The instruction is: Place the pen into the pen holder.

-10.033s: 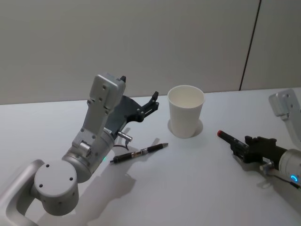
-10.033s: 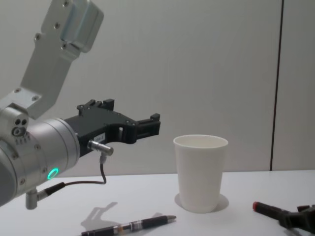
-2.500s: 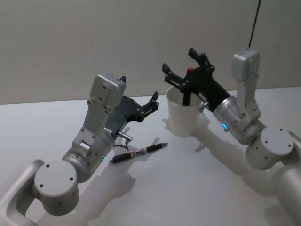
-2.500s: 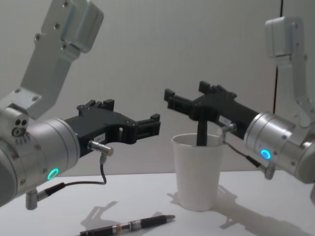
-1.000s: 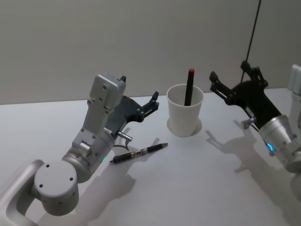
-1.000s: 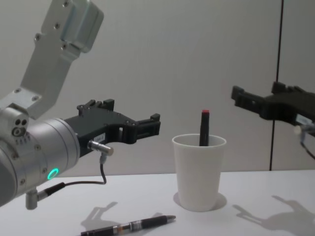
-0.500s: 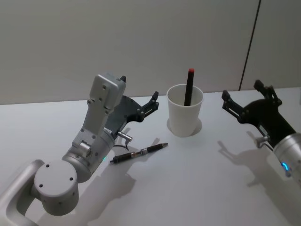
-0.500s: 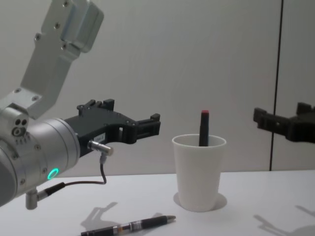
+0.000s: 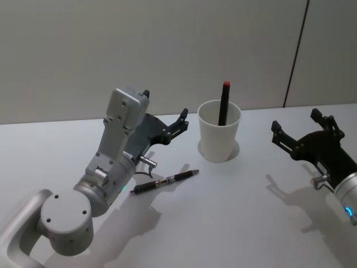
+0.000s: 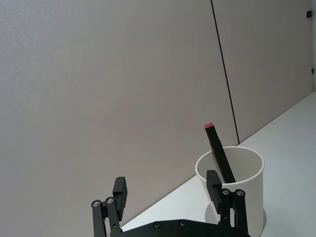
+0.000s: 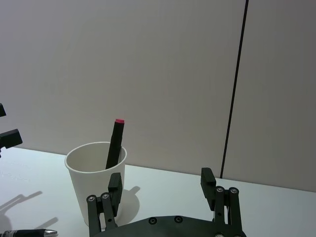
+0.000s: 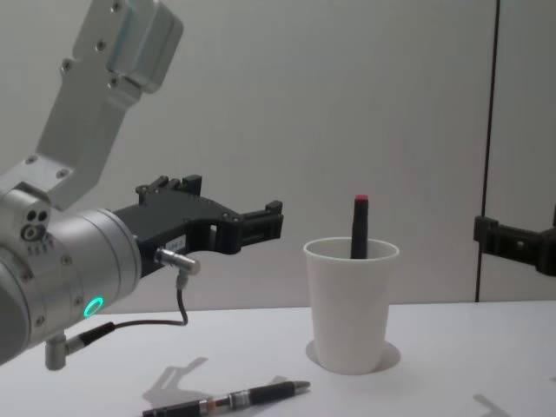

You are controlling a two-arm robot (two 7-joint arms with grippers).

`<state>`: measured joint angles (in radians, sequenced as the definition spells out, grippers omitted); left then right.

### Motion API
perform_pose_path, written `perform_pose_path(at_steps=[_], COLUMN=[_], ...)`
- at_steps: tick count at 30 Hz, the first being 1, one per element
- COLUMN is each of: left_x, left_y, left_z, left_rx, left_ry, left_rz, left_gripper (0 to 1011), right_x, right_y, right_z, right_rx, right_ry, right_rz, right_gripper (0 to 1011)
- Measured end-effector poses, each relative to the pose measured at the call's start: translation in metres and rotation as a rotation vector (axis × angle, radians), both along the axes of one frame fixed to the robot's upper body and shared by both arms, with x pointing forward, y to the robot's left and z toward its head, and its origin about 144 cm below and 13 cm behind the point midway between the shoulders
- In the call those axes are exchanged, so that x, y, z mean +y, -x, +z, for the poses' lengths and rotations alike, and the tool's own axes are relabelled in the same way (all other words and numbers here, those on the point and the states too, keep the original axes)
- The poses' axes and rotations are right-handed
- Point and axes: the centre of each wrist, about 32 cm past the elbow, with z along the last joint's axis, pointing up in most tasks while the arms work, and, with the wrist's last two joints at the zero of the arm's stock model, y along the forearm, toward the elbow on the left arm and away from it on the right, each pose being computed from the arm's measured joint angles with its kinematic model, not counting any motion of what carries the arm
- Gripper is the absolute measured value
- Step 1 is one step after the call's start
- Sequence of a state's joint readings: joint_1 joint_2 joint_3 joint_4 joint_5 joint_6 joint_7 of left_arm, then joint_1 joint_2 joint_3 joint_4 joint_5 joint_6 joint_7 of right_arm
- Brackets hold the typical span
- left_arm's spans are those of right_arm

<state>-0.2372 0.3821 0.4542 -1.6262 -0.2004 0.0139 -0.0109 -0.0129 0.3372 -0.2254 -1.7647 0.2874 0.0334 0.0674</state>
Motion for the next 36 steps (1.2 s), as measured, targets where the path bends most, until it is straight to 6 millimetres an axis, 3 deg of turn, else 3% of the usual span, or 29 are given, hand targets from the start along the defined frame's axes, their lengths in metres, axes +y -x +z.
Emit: perform_pose_path(at_steps=[20,36], left_x=[0.002,0.026], left_y=[0.000,0.009], left_z=[0.000,0.003], left_rx=[0.005,0.051], left_ry=[0.002,0.000], left_rz=[-0.020,-0.103], left_gripper=[1001,1001], right_x=[0.000,0.000], right_y=[0.001,0.001], right_z=[0.000,0.000], right_rx=[0.001,0.001], right_ry=[0.000,0.000], right_rz=[0.000,0.001], right_gripper=[1001,1001])
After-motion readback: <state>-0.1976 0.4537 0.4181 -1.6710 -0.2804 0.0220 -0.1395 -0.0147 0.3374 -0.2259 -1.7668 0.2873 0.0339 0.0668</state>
